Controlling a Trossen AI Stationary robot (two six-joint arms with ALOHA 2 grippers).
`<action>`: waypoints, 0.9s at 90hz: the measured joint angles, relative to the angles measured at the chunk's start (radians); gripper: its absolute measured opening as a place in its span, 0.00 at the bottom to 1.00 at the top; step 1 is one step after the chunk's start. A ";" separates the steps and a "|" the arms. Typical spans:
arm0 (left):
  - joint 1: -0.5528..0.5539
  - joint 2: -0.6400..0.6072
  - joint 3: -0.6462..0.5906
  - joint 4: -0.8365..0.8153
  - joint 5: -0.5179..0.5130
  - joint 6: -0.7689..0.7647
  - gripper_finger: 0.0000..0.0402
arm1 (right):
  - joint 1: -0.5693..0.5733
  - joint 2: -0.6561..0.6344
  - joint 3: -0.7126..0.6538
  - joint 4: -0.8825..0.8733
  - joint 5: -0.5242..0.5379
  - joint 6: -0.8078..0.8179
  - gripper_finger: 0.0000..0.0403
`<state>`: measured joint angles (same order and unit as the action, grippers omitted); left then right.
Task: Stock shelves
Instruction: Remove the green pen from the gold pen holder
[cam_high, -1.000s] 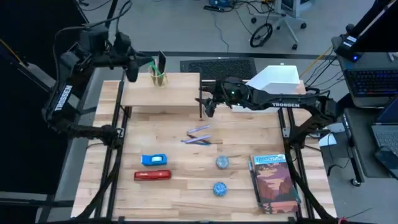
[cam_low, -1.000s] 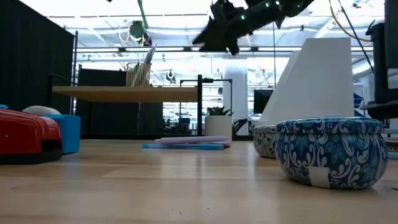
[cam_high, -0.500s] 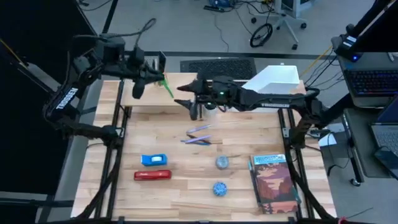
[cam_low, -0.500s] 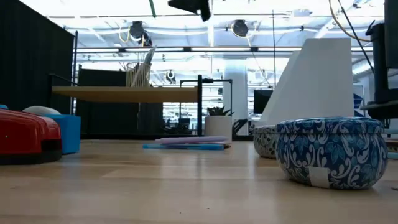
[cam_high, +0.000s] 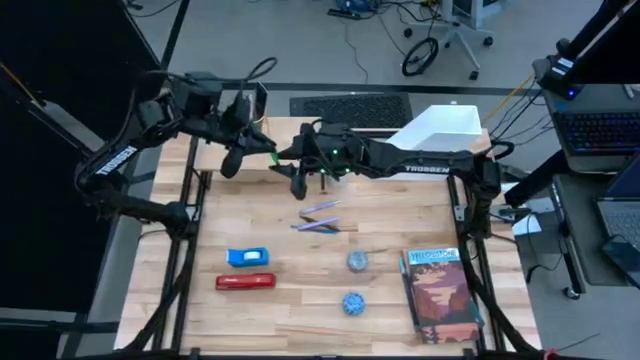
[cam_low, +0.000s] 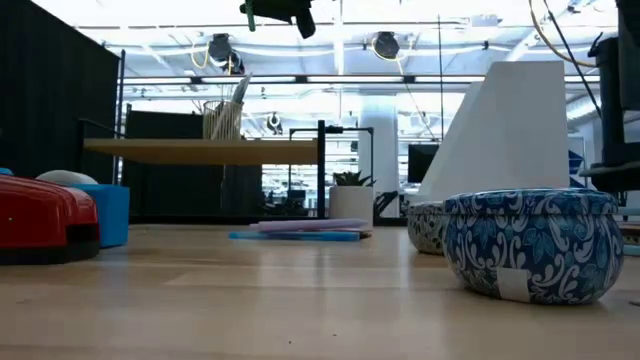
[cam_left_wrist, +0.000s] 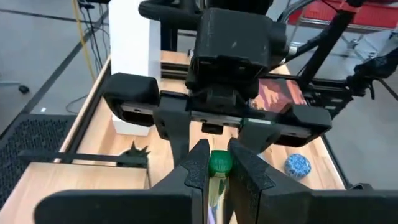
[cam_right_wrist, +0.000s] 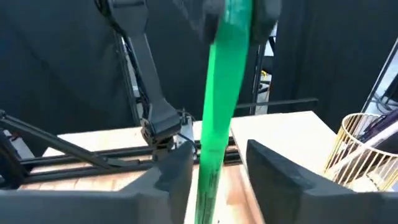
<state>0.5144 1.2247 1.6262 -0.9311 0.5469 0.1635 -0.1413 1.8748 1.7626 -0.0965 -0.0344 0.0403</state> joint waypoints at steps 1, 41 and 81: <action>-0.001 0.000 -0.001 0.000 0.000 0.000 0.06 | 0.000 0.000 0.000 -0.001 0.000 -0.001 0.25; -0.001 -0.001 -0.007 -0.048 -0.062 0.000 0.15 | 0.001 0.001 0.001 -0.142 0.002 0.000 0.04; 0.009 0.000 -0.007 -0.132 -0.266 0.009 0.38 | 0.037 0.020 -0.032 -0.610 0.011 -0.003 0.04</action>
<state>0.5236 1.2247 1.6192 -1.0630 0.2813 0.1722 -0.1047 1.8946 1.7306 -0.7063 -0.0231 0.0368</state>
